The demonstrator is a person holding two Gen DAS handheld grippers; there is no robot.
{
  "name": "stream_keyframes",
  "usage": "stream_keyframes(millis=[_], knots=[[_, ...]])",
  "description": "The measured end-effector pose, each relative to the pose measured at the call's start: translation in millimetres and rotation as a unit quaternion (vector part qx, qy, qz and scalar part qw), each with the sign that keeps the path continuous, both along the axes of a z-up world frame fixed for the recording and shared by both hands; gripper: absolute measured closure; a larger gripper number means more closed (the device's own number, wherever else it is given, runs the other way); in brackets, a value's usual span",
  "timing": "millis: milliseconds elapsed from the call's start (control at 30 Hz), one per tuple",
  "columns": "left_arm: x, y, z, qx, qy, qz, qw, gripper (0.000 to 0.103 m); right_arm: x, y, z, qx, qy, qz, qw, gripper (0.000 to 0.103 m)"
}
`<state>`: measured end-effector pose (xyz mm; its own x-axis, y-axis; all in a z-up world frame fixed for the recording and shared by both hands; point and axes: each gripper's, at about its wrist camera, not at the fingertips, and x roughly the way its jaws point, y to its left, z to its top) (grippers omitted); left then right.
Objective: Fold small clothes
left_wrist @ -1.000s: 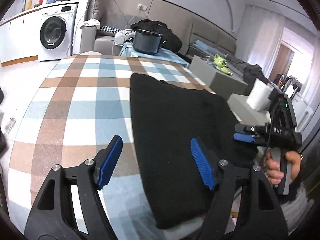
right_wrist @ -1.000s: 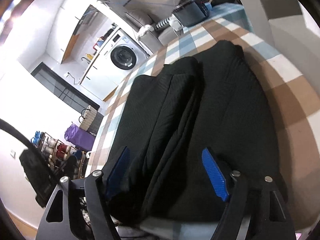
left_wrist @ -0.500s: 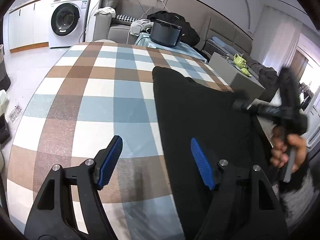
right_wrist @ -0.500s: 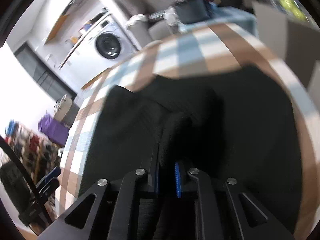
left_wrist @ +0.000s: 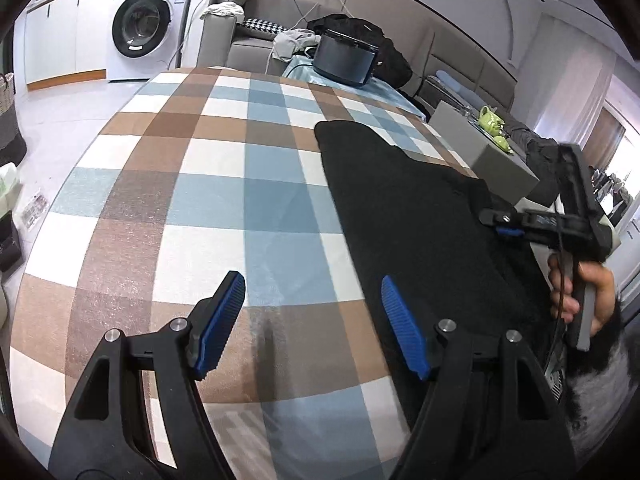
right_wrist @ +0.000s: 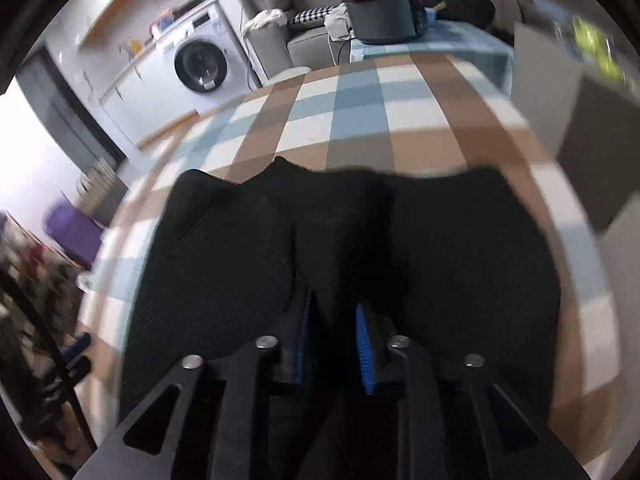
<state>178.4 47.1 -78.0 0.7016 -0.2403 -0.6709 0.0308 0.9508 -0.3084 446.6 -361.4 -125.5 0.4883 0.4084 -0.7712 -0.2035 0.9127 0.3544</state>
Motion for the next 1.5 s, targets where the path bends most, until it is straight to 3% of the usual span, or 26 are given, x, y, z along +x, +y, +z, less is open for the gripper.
stream_keyframes(millis=[33, 200, 433, 667, 867, 1100, 1200, 1267, 1400, 1500], knots=[[-0.8, -3.0, 0.5, 0.001, 0.0, -0.004, 1.0, 0.034, -9.9, -4.8, 1.1, 0.012, 0.001, -0.001, 1.0, 0.063], [-11.6, -24.1, 3.6, 0.013, 0.001, -0.032, 0.9994, 0.034, -85.4, -20.3, 17.9, 0.04, -0.027, 0.012, 0.999, 0.063], [-37.3, -56.1, 0.5, 0.017, 0.016, -0.076, 0.9968, 0.034, -170.6, -7.5, 11.0, 0.1, -0.006, 0.059, 0.993, 0.063], [-62.8, -74.3, -8.9, 0.025, 0.033, -0.098, 0.9943, 0.034, -206.6, -7.6, -9.9, 0.028, 0.017, 0.07, 0.997, 0.066], [-73.5, -83.3, -3.3, 0.03, 0.029, -0.114, 0.9927, 0.034, -196.8, -22.3, 18.4, 0.1, -0.028, 0.052, 0.993, 0.064], [-77.1, -94.0, -4.9, 0.046, 0.034, -0.141, 0.9883, 0.034, -131.5, -2.9, -13.4, 0.137, 0.037, 0.033, 0.989, 0.064], [-76.8, -91.0, -6.1, 0.042, 0.038, -0.137, 0.9889, 0.034, -105.4, -2.2, -19.4, 0.156, 0.044, 0.018, 0.987, 0.073], [-76.4, -88.5, -6.8, 0.039, 0.039, -0.134, 0.9895, 0.034, -98.7, 5.0, -8.8, 0.139, 0.024, 0.028, 0.99, 0.095], [-74.1, -82.8, -8.9, 0.031, 0.043, -0.131, 0.99, 0.034, -105.3, -0.4, 34.0, 0.152, -0.084, 0.036, 0.984, 0.097], [-71.4, -82.0, -13.6, 0.035, 0.053, -0.13, 0.9894, 0.034, -99.2, -8.3, 29.6, 0.111, -0.066, -0.014, 0.992, 0.1]])
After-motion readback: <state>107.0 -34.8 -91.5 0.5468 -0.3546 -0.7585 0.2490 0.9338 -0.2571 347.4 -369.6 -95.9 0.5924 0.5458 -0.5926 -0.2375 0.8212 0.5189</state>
